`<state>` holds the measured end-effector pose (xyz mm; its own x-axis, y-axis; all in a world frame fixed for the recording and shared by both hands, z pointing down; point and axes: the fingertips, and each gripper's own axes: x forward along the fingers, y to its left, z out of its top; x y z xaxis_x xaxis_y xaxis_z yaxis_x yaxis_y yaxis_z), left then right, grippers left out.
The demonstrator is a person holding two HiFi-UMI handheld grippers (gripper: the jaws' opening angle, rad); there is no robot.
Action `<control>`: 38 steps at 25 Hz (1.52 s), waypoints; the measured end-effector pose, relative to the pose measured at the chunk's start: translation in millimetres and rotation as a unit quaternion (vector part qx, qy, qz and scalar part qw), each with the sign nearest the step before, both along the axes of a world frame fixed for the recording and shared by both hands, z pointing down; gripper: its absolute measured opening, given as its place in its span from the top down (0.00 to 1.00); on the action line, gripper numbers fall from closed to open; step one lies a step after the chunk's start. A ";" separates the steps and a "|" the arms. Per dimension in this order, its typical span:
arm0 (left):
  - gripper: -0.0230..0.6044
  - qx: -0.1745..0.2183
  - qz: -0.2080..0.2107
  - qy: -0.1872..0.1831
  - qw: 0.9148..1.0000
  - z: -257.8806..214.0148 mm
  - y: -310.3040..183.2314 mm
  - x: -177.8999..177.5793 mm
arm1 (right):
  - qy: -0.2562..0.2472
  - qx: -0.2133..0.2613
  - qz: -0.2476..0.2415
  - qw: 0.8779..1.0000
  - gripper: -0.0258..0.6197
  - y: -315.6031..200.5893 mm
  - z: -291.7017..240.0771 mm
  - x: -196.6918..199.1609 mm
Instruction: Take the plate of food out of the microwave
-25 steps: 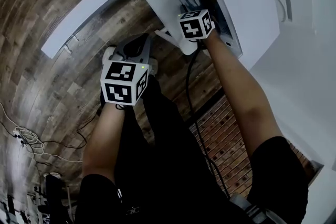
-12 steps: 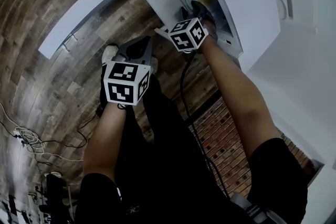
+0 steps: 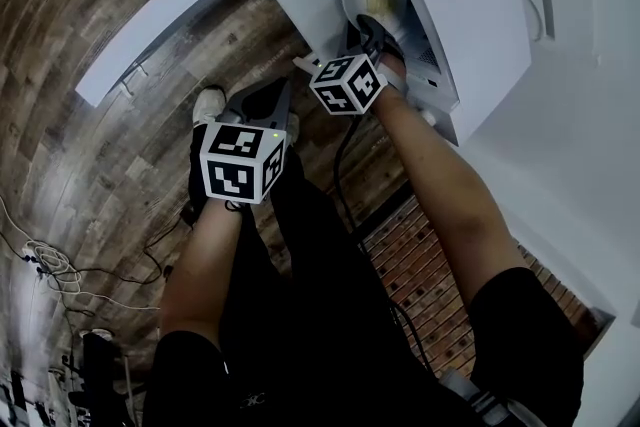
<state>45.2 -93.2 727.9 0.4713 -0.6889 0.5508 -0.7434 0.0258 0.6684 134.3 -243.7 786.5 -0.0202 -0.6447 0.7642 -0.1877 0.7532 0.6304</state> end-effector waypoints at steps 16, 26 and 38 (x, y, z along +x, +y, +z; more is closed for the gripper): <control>0.97 0.009 -0.041 -0.020 0.999 -16.7 -5.5 -23.7 | 0.046 0.157 -0.088 0.983 0.92 11.5 -49.5 -1.1; 0.97 0.042 -0.093 -0.056 0.993 -70.8 -4.8 -43.1 | -0.005 0.165 -0.257 0.952 0.92 90.2 -101.7 -35.2; 0.97 0.106 -0.115 -0.133 0.979 -219.8 -7.7 -38.1 | -0.069 0.234 -0.316 0.917 0.92 115.5 -266.8 -30.9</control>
<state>7.1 -100.9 508.1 0.1496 -0.8722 0.4657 -0.8830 0.0942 0.4599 103.4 -128.2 519.7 -0.5785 -0.7273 0.3693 0.0917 0.3919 0.9154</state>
